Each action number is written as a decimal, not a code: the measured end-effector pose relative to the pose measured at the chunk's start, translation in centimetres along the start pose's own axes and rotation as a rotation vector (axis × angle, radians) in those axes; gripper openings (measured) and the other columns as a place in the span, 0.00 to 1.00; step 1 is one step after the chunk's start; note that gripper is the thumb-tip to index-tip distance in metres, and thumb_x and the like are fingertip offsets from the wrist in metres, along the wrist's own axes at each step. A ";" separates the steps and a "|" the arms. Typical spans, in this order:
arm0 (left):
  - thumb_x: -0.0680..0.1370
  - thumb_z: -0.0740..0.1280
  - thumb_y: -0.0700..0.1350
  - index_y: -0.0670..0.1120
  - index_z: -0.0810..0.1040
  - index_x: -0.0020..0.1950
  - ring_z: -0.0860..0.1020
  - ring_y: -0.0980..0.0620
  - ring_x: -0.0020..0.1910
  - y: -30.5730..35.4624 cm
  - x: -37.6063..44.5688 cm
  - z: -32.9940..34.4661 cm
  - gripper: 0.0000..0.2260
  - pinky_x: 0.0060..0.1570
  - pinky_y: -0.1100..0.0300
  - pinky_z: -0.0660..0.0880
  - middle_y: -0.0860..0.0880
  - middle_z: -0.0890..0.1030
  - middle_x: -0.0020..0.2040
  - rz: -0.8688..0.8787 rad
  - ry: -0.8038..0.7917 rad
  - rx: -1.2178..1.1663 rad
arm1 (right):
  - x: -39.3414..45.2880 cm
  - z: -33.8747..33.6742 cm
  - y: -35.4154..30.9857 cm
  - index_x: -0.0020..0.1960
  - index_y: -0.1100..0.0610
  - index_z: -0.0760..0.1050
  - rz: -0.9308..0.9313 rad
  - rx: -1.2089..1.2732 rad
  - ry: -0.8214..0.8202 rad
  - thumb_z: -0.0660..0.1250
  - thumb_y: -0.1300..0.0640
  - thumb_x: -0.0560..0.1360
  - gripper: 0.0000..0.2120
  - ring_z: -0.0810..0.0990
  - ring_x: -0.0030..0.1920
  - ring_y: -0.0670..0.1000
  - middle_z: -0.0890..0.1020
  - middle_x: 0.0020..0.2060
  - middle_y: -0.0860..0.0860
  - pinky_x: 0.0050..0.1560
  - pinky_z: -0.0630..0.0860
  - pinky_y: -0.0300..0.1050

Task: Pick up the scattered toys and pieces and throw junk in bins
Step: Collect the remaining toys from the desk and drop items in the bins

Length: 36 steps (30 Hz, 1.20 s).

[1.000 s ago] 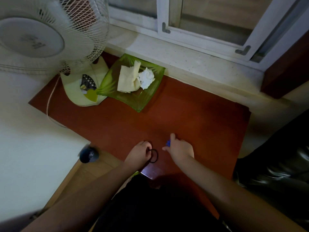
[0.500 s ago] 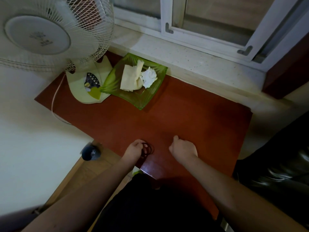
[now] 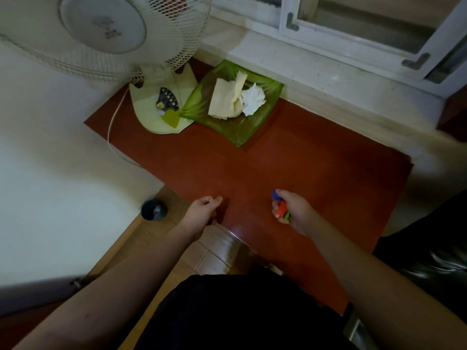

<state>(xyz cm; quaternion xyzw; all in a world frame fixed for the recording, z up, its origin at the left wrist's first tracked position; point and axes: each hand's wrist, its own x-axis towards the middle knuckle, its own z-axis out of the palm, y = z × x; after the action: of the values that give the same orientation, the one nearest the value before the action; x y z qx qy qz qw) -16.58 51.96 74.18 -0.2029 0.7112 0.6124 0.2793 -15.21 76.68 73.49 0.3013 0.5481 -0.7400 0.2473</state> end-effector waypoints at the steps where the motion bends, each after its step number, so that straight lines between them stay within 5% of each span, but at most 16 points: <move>1: 0.80 0.64 0.47 0.48 0.66 0.35 0.69 0.51 0.29 -0.2 -0.1 -1.0 0.15 0.25 0.62 0.65 0.48 0.69 0.29 0.000 0.004 -0.032 | -0.4 0.9 0.3 0.43 0.60 0.68 0.022 0.134 -0.055 0.56 0.56 0.82 0.12 0.68 0.23 0.50 0.70 0.28 0.55 0.20 0.56 0.38; 5: 0.81 0.63 0.49 0.45 0.68 0.41 0.79 0.51 0.30 -1.1 -0.7 -4.5 0.12 0.24 0.62 0.64 0.45 0.80 0.35 0.005 0.035 -0.073 | -1.7 4.1 1.9 0.42 0.59 0.67 0.072 0.369 -0.145 0.54 0.56 0.82 0.12 0.68 0.24 0.49 0.70 0.30 0.54 0.20 0.56 0.39; 11: 0.80 0.63 0.54 0.49 0.63 0.35 0.62 0.53 0.24 -5.2 -2.8 -12.0 0.17 0.26 0.60 0.60 0.50 0.65 0.27 0.057 0.091 -0.012 | -2.0 10.2 6.3 0.42 0.58 0.68 0.122 0.341 -0.134 0.55 0.54 0.81 0.12 0.69 0.23 0.48 0.73 0.27 0.51 0.19 0.56 0.36; 23: 0.80 0.56 0.61 0.51 0.64 0.34 0.60 0.54 0.23 -15.9 -10.4 -29.2 0.19 0.25 0.61 0.56 0.53 0.63 0.27 -0.078 0.242 0.000 | -7.1 24.3 16.0 0.43 0.58 0.70 0.144 0.397 -0.031 0.61 0.51 0.79 0.11 0.68 0.27 0.48 0.71 0.29 0.51 0.20 0.59 0.38; 29: 0.81 0.53 0.59 0.47 0.69 0.38 0.69 0.51 0.27 -19.3 -12.6 -33.7 0.20 0.28 0.60 0.65 0.49 0.72 0.29 -0.130 0.307 -0.022 | -8.4 26.9 17.3 0.47 0.58 0.71 0.136 0.347 0.035 0.62 0.50 0.79 0.11 0.69 0.30 0.47 0.72 0.32 0.50 0.22 0.61 0.38; 36: 0.82 0.53 0.59 0.46 0.70 0.40 0.64 0.54 0.22 -20.2 -12.2 -33.8 0.20 0.24 0.62 0.61 0.50 0.68 0.25 -0.103 0.278 -0.059 | -8.0 24.6 14.3 0.44 0.56 0.70 0.084 0.425 0.106 0.58 0.48 0.80 0.13 0.67 0.29 0.46 0.69 0.31 0.49 0.22 0.60 0.36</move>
<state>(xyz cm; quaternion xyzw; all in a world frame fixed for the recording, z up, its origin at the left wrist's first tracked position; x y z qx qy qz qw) 0.43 14.64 69.99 -0.3300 0.7135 0.5838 0.2030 -3.94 49.38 75.14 0.4077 0.3792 -0.8110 0.1796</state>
